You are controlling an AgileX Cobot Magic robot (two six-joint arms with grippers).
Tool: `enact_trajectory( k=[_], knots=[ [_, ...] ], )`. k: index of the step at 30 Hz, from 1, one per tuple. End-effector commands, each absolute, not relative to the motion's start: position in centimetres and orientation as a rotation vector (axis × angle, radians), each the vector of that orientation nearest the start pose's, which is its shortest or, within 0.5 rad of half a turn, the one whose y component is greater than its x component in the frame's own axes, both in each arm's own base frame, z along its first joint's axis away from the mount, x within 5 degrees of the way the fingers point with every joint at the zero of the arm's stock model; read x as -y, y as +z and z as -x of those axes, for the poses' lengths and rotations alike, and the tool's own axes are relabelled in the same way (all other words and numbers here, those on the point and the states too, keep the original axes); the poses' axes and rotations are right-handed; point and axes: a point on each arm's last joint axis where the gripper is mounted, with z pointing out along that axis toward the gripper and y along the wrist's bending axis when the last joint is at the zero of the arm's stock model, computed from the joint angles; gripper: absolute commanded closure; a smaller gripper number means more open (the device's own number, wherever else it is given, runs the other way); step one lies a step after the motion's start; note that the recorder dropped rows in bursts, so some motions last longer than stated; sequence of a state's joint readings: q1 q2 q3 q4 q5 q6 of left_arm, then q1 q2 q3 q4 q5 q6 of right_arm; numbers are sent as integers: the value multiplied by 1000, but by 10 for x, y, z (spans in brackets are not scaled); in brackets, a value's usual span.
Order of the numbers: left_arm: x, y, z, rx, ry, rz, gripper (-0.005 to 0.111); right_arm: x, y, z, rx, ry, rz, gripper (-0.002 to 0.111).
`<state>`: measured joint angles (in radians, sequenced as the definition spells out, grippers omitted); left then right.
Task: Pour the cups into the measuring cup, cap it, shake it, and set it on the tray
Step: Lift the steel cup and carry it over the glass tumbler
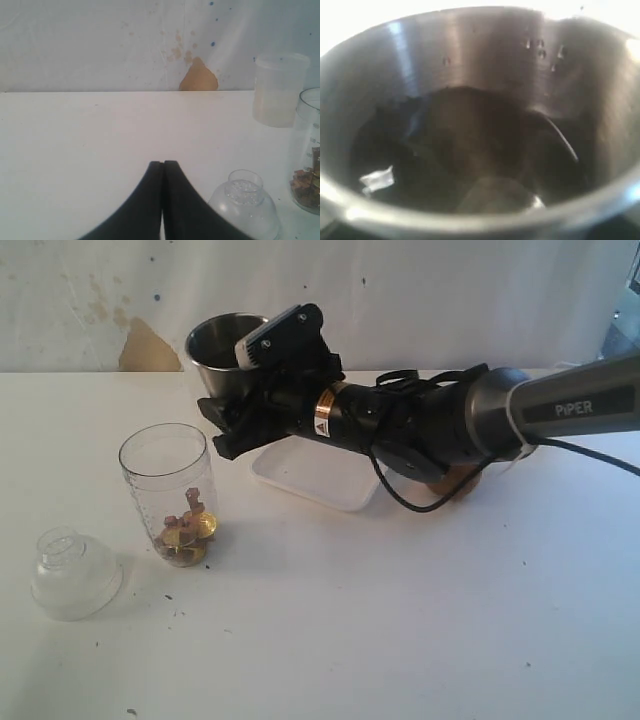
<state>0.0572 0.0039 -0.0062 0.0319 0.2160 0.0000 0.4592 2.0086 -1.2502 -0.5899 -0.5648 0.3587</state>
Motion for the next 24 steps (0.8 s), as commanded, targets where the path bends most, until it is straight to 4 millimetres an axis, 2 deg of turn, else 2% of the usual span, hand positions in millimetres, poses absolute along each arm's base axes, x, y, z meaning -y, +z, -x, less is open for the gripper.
enact_trajectory(
  k=[1,6,24],
  knots=[
    [-4,195,-56,-1688,70,27,107,-232,222,-396,-1528,477,775,108],
    [-4,195,-56,-1688,70,27,107,-232,222,-396,-1474,394,863,108],
    [-4,195,-56,-1688,70,27,107,-232,220,-396,-1386,230,1016,108]
  ],
)
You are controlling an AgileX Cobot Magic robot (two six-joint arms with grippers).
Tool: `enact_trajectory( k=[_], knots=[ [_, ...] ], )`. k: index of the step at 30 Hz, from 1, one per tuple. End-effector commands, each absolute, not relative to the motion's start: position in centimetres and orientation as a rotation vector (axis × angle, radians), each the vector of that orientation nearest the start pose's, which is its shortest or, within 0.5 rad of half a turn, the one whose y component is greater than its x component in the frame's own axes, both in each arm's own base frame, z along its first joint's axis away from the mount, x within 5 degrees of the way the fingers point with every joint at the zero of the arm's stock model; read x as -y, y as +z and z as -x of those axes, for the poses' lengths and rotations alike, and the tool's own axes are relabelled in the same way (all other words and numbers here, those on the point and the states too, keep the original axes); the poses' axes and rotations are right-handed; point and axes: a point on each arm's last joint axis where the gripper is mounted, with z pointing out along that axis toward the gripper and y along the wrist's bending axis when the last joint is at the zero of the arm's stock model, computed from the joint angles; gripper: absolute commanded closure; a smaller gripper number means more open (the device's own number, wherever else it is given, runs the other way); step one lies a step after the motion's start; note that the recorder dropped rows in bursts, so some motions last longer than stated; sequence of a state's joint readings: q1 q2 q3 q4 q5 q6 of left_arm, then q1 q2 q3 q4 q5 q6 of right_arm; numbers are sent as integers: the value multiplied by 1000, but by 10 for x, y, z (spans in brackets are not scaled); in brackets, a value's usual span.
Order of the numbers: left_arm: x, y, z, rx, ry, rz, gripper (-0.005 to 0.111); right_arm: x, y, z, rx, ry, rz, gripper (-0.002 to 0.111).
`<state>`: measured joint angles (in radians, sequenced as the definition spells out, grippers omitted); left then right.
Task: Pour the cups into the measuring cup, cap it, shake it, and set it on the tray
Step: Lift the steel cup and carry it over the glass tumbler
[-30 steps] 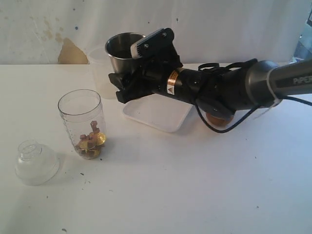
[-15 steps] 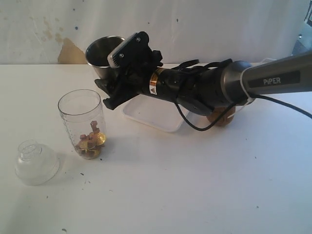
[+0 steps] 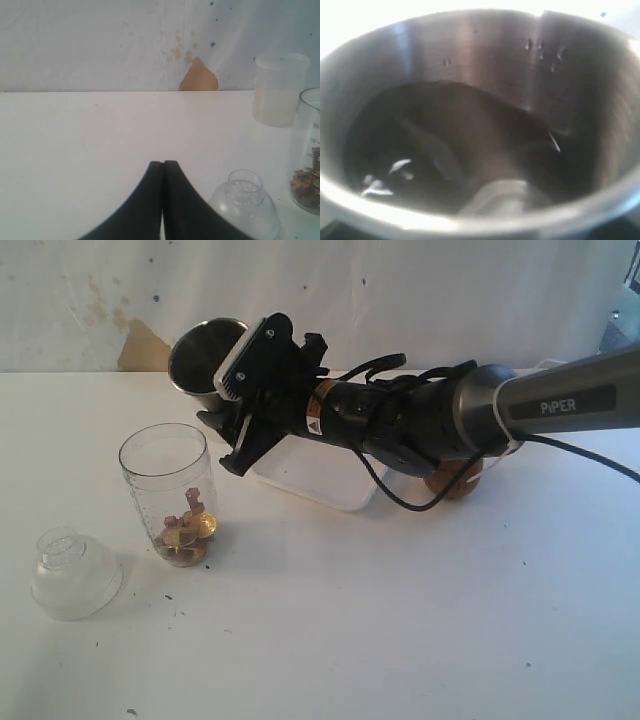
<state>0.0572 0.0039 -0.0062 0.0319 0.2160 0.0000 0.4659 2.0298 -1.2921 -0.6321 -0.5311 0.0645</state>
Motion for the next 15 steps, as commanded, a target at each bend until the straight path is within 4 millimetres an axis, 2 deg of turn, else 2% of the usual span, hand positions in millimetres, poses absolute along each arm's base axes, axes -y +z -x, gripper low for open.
enact_trajectory(
  k=[1,5,15],
  knots=[
    [-4,195,-56,-1688,70,27,107,-232,220,-397,-1392,223,1018,108],
    [-4,195,-56,-1688,70,27,107,-230,221,-401,-1431,184,1025,108],
    [-4,195,-56,-1688,70,27,107,-232,232,-406,-1363,98,1079,108]
  ],
)
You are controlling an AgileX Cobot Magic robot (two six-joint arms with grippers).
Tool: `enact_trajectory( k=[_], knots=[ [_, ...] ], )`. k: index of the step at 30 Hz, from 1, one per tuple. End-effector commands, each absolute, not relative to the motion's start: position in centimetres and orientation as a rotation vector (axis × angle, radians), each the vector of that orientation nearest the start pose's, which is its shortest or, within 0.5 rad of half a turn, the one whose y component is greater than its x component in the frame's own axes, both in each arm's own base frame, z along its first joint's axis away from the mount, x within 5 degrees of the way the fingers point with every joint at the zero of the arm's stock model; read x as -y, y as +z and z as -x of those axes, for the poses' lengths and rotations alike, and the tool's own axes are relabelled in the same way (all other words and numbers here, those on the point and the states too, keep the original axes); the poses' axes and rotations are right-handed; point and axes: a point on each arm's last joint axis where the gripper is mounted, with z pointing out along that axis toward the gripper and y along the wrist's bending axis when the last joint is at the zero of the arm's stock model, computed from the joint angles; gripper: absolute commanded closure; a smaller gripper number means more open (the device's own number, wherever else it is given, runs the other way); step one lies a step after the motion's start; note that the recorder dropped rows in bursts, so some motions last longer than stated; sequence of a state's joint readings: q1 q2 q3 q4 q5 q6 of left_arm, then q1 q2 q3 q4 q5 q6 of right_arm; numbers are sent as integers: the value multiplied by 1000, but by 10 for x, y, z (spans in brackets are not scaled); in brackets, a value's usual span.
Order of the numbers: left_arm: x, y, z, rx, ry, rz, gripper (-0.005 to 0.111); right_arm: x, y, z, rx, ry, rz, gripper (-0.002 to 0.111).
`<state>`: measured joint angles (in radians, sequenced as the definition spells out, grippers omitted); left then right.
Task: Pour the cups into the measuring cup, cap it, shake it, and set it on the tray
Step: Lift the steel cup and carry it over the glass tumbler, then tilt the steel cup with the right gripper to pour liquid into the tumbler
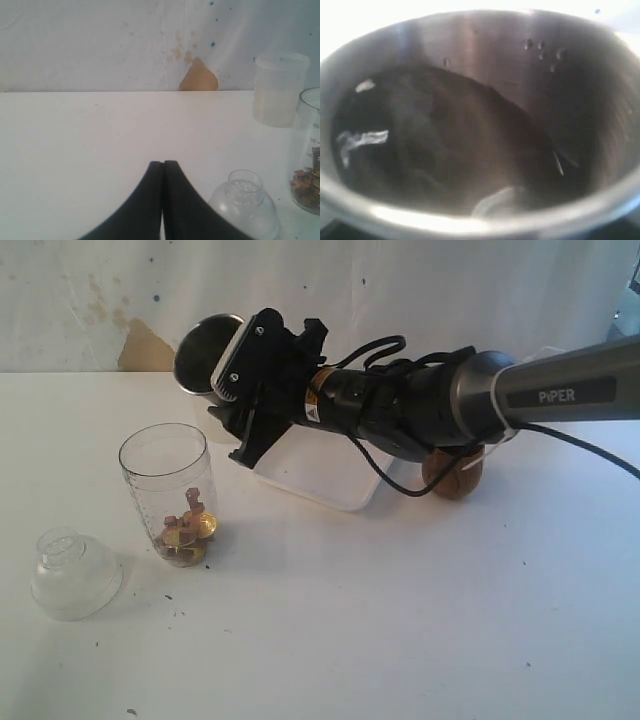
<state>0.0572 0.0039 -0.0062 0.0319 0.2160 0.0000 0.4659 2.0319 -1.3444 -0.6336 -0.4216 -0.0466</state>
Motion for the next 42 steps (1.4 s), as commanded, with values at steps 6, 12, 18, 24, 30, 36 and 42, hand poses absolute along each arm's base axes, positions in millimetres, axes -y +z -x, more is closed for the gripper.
enact_trajectory(
  k=[6,12,18,24,30,36,42],
  knots=[
    [-4,195,-56,-1688,70,27,107,-231,232,-407,-1344,52,1116,108],
    [-4,195,-56,-1688,70,27,107,-232,232,-407,-1314,15,1152,108],
    [-4,195,-56,-1688,70,27,107,-232,232,-407,-1280,-27,1189,108],
    [-4,195,-56,-1688,70,27,107,-232,232,-407,-1253,-59,1218,108],
    [-4,195,-56,-1688,70,27,107,-232,232,-407,-1229,-87,1243,108],
    [-4,195,-56,-1688,70,27,107,-235,231,-405,-1229,-83,1251,108],
    [-4,195,-56,-1688,70,27,107,-241,230,-401,-1200,-117,1298,108]
  ],
)
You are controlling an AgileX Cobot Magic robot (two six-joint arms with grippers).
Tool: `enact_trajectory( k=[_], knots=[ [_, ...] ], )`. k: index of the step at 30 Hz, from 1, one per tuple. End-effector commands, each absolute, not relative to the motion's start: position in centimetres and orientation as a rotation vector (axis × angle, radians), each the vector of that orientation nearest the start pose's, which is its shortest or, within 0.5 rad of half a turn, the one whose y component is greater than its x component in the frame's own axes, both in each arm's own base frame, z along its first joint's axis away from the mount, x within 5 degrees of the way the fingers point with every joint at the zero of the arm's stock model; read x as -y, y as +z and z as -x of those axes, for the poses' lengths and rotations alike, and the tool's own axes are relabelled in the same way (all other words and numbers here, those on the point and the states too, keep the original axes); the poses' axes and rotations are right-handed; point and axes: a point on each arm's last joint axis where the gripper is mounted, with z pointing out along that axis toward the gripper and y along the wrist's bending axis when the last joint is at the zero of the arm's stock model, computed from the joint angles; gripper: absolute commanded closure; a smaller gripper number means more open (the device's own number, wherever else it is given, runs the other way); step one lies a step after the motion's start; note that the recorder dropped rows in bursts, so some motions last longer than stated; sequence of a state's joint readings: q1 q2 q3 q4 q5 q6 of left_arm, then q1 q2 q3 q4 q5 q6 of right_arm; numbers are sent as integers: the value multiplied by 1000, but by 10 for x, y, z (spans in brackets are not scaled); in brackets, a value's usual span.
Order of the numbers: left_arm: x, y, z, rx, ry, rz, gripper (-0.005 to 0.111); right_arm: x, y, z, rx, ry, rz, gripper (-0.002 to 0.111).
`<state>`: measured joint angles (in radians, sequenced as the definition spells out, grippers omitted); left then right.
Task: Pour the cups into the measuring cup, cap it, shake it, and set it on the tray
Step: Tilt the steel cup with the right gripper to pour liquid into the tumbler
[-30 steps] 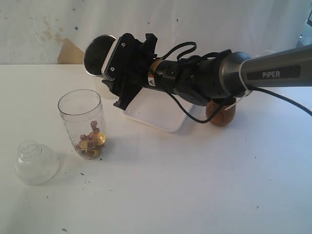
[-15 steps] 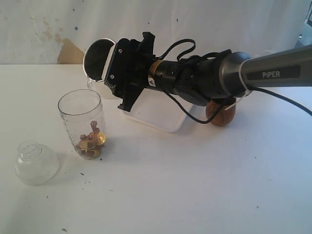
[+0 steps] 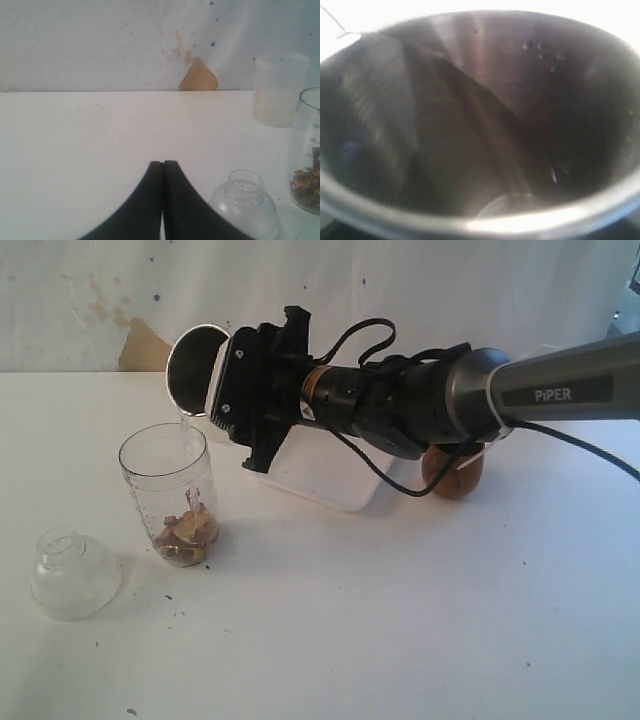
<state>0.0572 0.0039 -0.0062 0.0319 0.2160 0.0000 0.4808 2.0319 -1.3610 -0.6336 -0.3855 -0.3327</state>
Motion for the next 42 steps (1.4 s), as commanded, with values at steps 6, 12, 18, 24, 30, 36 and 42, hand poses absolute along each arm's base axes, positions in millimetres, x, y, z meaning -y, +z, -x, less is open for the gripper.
enact_trajectory(
  k=[6,12,18,24,30,36,42],
  knots=[
    [-4,195,-56,-1688,70,27,107,-241,231,-402,-1195,-122,1301,108],
    [-4,195,-56,-1688,70,27,107,-240,231,-402,-1165,-160,1332,108],
    [-4,195,-56,-1688,70,27,107,-240,230,-402,-1147,-184,1352,108],
    [-4,195,-56,-1688,70,27,107,-240,230,-402,-1128,-213,1376,108],
    [-4,195,-56,-1688,70,27,107,-241,234,-404,-1123,-221,1369,108],
    [-4,195,-56,-1688,70,27,107,-242,240,-406,-1084,-258,1384,108],
    [-4,195,-56,-1688,70,27,107,-243,245,-408,-1064,-276,1382,108]
  ],
)
